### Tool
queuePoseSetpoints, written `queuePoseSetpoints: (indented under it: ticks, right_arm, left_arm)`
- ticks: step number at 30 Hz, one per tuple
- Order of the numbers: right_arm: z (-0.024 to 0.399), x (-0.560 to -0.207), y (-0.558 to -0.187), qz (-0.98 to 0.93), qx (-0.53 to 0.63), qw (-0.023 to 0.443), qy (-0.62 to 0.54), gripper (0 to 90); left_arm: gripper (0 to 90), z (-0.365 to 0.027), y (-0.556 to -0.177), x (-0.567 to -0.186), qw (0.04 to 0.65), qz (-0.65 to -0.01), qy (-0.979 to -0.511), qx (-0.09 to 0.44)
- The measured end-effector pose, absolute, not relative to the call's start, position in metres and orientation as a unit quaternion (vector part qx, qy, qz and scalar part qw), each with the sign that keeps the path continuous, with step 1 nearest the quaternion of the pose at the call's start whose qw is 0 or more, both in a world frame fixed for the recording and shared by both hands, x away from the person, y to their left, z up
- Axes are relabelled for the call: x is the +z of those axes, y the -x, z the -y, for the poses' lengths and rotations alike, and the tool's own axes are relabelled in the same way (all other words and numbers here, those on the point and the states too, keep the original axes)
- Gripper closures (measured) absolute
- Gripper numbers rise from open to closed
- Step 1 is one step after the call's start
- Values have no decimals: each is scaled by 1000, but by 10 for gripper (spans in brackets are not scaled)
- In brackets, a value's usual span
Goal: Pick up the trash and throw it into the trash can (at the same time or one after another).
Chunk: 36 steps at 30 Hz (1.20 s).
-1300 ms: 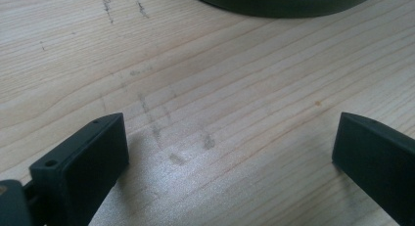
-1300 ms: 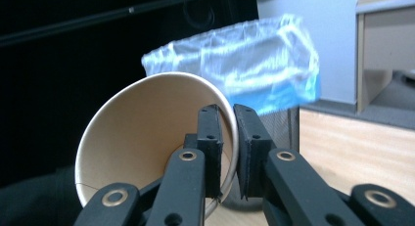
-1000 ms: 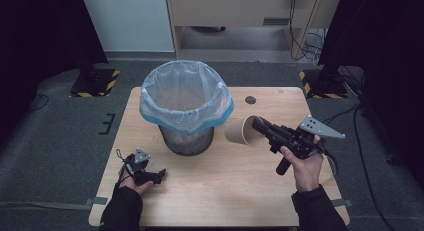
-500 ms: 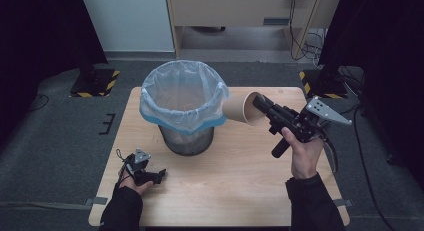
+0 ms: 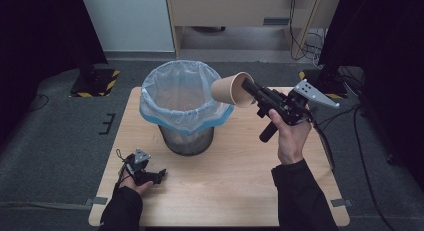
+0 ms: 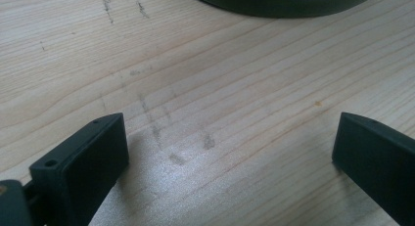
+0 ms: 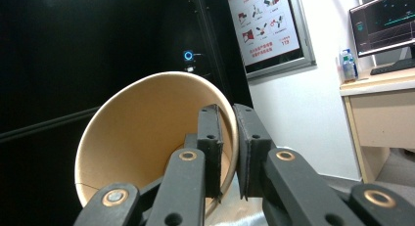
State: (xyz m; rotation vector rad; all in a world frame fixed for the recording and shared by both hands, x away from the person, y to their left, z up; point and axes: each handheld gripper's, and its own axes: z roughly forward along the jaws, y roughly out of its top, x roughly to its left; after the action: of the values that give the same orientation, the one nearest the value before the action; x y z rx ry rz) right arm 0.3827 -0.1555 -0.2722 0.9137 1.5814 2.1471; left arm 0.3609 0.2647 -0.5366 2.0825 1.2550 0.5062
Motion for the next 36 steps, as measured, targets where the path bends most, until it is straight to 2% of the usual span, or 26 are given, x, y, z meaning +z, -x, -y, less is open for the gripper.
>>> queuePoseSetpoints:
  ticks: [24, 36]
  right_arm:
    - [104, -257, -420, -545, 750, 174, -332, 826]
    - [80, -270, -440, -555, 730, 183, -355, 822]
  left_arm:
    - [0, -265, -361, -537, 324, -479, -793, 193]
    - [0, -265, -361, -537, 324, -479, -793, 193]
